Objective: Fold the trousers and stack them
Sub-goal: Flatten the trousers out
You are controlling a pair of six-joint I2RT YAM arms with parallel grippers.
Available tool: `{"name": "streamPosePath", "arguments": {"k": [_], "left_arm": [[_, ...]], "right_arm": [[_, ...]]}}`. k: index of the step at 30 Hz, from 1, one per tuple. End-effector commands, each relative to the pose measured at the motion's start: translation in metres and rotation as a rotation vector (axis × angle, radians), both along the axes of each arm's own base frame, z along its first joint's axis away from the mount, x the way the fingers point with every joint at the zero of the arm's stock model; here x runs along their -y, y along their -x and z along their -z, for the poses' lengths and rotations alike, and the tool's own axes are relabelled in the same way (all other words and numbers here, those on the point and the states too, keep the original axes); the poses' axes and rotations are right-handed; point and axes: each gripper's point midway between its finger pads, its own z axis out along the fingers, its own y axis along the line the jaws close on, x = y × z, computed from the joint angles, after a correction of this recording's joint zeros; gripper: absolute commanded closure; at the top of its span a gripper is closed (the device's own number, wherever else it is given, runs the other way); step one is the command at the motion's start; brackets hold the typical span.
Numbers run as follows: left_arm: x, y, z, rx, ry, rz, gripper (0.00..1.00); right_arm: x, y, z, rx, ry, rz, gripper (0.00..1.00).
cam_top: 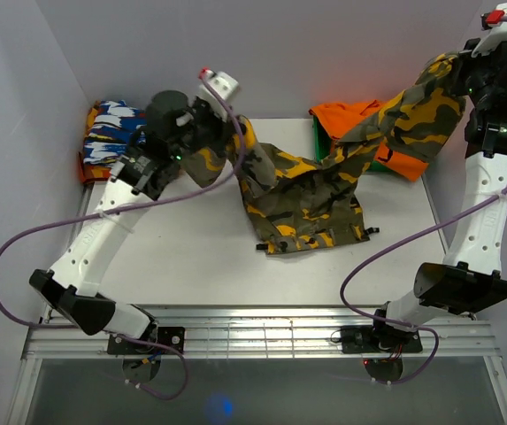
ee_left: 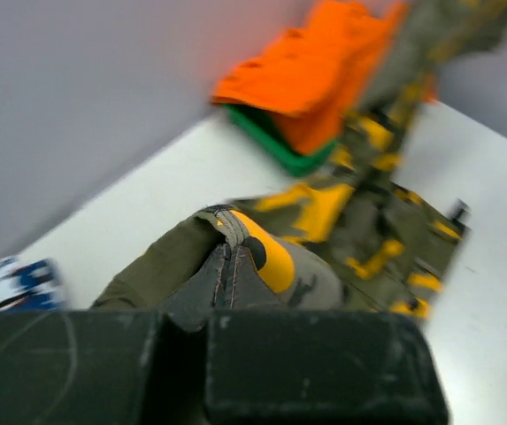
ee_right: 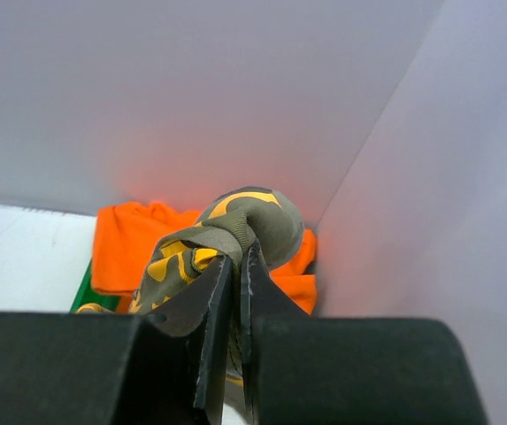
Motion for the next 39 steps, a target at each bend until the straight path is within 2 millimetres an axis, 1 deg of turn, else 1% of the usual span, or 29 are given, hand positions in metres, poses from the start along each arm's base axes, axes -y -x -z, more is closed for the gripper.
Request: {"name": "streamPosePath", "arguments": {"k": [1,2,3,5,6,9,11,15,16,17,18,19,20,21,22,23,24,25,26,27,29,30,31,33,35,36,37,38,39], "left_arm": [[0.073,0.081,-0.034,0.090,0.097,0.263,1.00],[0.091,0.086,-0.027,0.066,0.097,0.290,1.00],[0.114,0.109,-0.036,0.071,0.116,0.358,1.00],[0.146,0.121,-0.034,0.045,0.136,0.416,1.00],[0.162,0.141,-0.055,0.074,0.181,0.472,1.00],[0.191,0.165,-0.084,0.070,0.284,0.518,1.00],[0.198,0.169,-0.091,0.036,0.327,0.505,1.00],[0.190,0.160,-0.083,-0.064,0.385,0.388,1.00],[0.183,0.164,-0.084,-0.092,0.411,0.377,1.00],[0.183,0.163,-0.062,-0.132,0.381,0.360,1.00],[0.180,0.162,-0.053,-0.151,0.380,0.343,1.00],[0.165,0.158,-0.052,-0.168,0.414,0.272,1.00],[0.161,0.153,-0.023,-0.208,0.377,0.221,1.00],[0.155,0.150,-0.013,-0.219,0.380,0.181,1.00],[0.143,0.142,-0.003,-0.220,0.383,0.105,1.00],[0.127,0.145,-0.005,-0.227,0.427,0.070,1.00],[0.120,0.140,0.025,-0.251,0.388,0.033,1.00],[0.110,0.143,0.027,-0.270,0.409,0.025,1.00],[0.103,0.142,0.037,-0.296,0.408,0.006,1.00],[0.089,0.132,0.061,-0.336,0.371,-0.044,1.00],[0.071,0.126,0.079,-0.385,0.372,-0.079,1.00],[0.049,0.115,0.096,-0.430,0.374,-0.153,1.00],[0.040,0.112,0.104,-0.451,0.370,-0.185,1.00],[0.017,0.107,0.114,-0.484,0.381,-0.247,1.00],[0.004,0.106,0.128,-0.508,0.374,-0.276,1.00],[0.001,0.109,0.133,-0.521,0.366,-0.278,1.00],[-0.004,0.110,0.137,-0.533,0.369,-0.293,1.00],[-0.011,0.108,0.142,-0.547,0.368,-0.316,0.97],[-0.012,0.109,0.145,-0.561,0.366,-0.312,0.95]], "right_arm": [[0.025,0.035,-0.089,0.293,0.034,0.145,0.92],[0.032,0.037,-0.094,0.310,0.034,0.175,0.92],[0.035,0.040,-0.104,0.341,0.037,0.187,0.92],[0.040,0.045,-0.117,0.378,0.041,0.207,0.92],[0.041,0.047,-0.123,0.398,0.042,0.210,0.92],[0.036,0.050,-0.145,0.465,0.053,0.181,0.92],[0.024,0.049,-0.153,0.494,0.053,0.113,0.92],[-0.002,0.023,-0.137,0.453,0.023,-0.015,0.92],[-0.019,0.015,-0.131,0.436,0.015,-0.063,0.92],[-0.034,0.006,-0.117,0.399,0.015,-0.130,0.92],[-0.047,0.000,-0.107,0.376,0.002,-0.171,0.92],[-0.076,-0.004,-0.097,0.356,-0.011,-0.244,0.92],[-0.095,-0.014,-0.072,0.301,-0.019,-0.304,0.92],[-0.113,-0.016,-0.061,0.285,-0.004,-0.343,0.92],[-0.156,-0.014,-0.049,0.263,-0.014,-0.436,0.92],[-0.175,-0.015,-0.037,0.240,-0.015,-0.479,0.92],[-0.195,-0.020,-0.007,0.182,-0.021,-0.521,0.92],[-0.232,-0.015,0.005,0.166,-0.015,-0.585,0.92],[-0.250,-0.014,0.020,0.141,-0.011,-0.615,0.92],[-0.286,-0.010,0.050,0.080,-0.010,-0.682,0.92],[-0.318,-0.006,0.073,0.045,-0.016,-0.734,0.92],[-0.337,-0.007,0.095,0.001,-0.019,-0.766,0.92],[-0.365,0.005,0.113,-0.038,-0.020,-0.819,0.92],[-0.396,0.005,0.148,-0.111,-0.045,-0.862,0.92],[-0.431,0.018,0.164,-0.163,-0.078,-0.925,0.92],[-0.446,0.015,0.189,-0.227,-0.079,-0.946,0.86],[-0.461,0.023,0.195,-0.257,-0.080,-0.981,0.63],[-0.467,0.026,0.192,-0.299,-0.083,-0.993,0.48],[-0.473,0.027,0.201,-0.347,-0.098,-0.997,0.35]]}}
